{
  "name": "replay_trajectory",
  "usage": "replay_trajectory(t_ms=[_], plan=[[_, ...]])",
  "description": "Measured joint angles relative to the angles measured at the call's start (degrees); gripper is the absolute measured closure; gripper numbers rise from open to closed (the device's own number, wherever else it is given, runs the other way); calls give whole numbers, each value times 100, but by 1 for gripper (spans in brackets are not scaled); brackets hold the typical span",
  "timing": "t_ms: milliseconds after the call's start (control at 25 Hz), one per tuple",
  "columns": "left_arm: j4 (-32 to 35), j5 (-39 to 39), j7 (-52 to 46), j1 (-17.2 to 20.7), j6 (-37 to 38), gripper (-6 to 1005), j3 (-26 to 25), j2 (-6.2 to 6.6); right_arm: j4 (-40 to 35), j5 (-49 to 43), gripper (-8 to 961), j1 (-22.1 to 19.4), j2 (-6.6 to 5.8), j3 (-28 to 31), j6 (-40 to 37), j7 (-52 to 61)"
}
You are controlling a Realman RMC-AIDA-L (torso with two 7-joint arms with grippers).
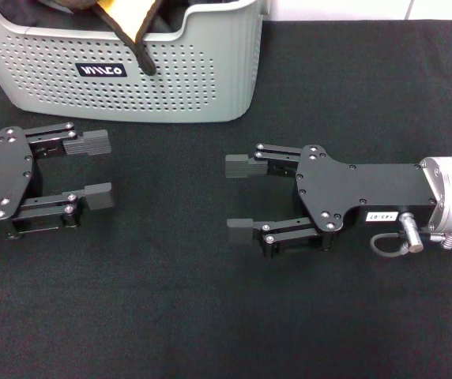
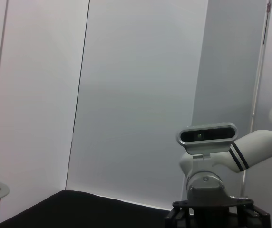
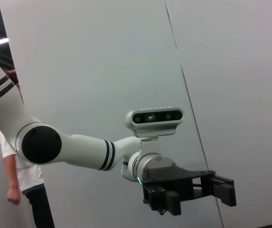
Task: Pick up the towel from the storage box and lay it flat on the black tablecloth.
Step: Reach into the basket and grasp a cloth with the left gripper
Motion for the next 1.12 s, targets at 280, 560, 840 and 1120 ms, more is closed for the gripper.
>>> replay_trajectory(t_ms=[280,560,840,1120], plan=[[-8,0,0,-25,-7,317,0,-1,4,0,123,0,0,0,26,-1],[-14,-31,-5,-50,-17,318,-52,-9,38,0,124,0,0,0,39,-54],[127,-85,-279,-178,-14,318,-754,-222,66,0,123,-56,0,10,123,-138],[2327,-339,-1066,-329,-527,319,-1273,-1058,71,-2,123,-120,0,10,302,-158]])
